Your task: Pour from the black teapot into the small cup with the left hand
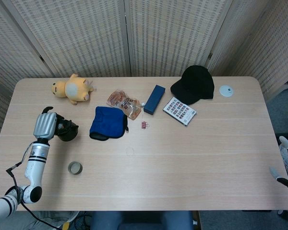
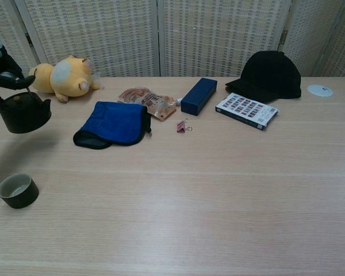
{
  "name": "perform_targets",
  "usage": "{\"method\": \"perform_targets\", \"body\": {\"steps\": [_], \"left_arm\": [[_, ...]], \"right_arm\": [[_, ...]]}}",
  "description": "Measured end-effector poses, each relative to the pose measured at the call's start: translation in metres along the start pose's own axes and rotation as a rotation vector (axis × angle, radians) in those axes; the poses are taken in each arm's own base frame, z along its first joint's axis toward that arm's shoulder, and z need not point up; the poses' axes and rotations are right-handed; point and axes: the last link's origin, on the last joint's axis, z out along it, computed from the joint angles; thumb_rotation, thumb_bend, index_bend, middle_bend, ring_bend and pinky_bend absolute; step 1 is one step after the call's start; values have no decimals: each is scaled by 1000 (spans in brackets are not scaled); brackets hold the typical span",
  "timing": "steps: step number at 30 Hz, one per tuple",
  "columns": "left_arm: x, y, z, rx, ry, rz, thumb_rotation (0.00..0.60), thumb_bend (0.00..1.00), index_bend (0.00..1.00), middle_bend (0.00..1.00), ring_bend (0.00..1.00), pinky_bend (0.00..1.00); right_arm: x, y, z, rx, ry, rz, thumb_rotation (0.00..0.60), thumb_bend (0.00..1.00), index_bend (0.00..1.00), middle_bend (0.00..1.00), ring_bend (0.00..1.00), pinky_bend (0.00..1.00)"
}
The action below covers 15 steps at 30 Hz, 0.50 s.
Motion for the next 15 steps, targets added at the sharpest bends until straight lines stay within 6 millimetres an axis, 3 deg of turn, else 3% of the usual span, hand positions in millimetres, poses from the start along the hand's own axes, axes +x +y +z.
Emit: {"method": "perform_targets", "body": {"steps": [4, 6, 11, 15], "left_arm": [[3, -1, -2, -11, 3, 1, 481, 456, 1000, 1000, 966, 200], [4, -1, -4, -16, 5, 1, 470, 463, 1000, 1000, 966, 217], [9, -1, -7, -26, 9, -1, 365, 469, 1000, 1000, 966, 231], [13, -2, -12, -32, 5, -2, 361, 469, 1000, 1000, 966, 233]], "right_arm": [[-1, -2, 1, 6, -3, 2, 600, 160, 162, 277, 159, 180], [-1, -3, 2, 9, -4, 2, 600, 160, 162, 277, 159, 180], [-2, -5, 3, 17, -9, 2, 600, 160, 162, 277, 159, 180], [-3, -7, 4, 23, -12, 3, 600, 160, 162, 277, 159, 180]]}}
